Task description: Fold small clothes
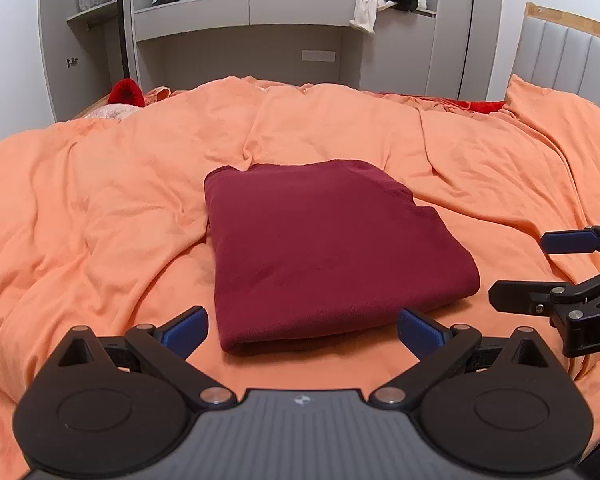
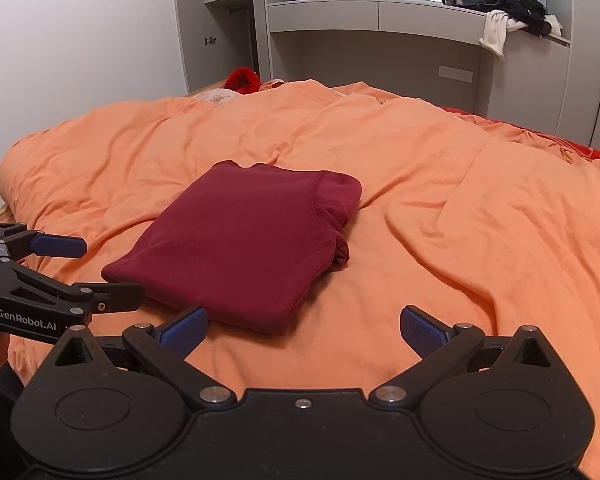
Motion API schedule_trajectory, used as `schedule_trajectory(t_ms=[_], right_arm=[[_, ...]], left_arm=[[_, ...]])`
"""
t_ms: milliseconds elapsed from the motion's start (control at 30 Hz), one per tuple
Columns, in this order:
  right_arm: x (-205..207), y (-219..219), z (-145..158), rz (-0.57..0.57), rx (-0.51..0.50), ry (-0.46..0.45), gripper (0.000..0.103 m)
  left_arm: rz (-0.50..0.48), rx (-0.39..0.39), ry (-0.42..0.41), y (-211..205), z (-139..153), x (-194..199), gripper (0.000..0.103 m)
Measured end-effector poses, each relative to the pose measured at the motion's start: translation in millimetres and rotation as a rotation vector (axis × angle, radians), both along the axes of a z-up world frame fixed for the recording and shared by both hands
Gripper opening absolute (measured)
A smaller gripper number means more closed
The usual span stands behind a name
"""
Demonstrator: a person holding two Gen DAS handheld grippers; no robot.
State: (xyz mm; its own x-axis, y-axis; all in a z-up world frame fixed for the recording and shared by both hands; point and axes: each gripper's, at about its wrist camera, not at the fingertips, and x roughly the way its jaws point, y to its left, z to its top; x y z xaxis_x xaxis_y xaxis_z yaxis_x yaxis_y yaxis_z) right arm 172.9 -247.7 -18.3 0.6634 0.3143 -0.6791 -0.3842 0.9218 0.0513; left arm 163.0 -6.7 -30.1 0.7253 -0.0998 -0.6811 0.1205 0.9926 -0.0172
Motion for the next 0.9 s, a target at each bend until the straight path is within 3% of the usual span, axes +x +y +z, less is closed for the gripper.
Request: schedule_trajectory(t_ms=[333,900], right_arm=[[3.3,8.8,-0.9,0.014,0.000,-0.006,0.102],[4.8,16.1,8.0,0.009,0.019,-0.042,0.102]], left_arm=[[0.013,0.011,-0.010,3.5,2.9,-1.8,0.102],[0.040,0.016,0.044,23.7,-4.5,1.8,0.102]])
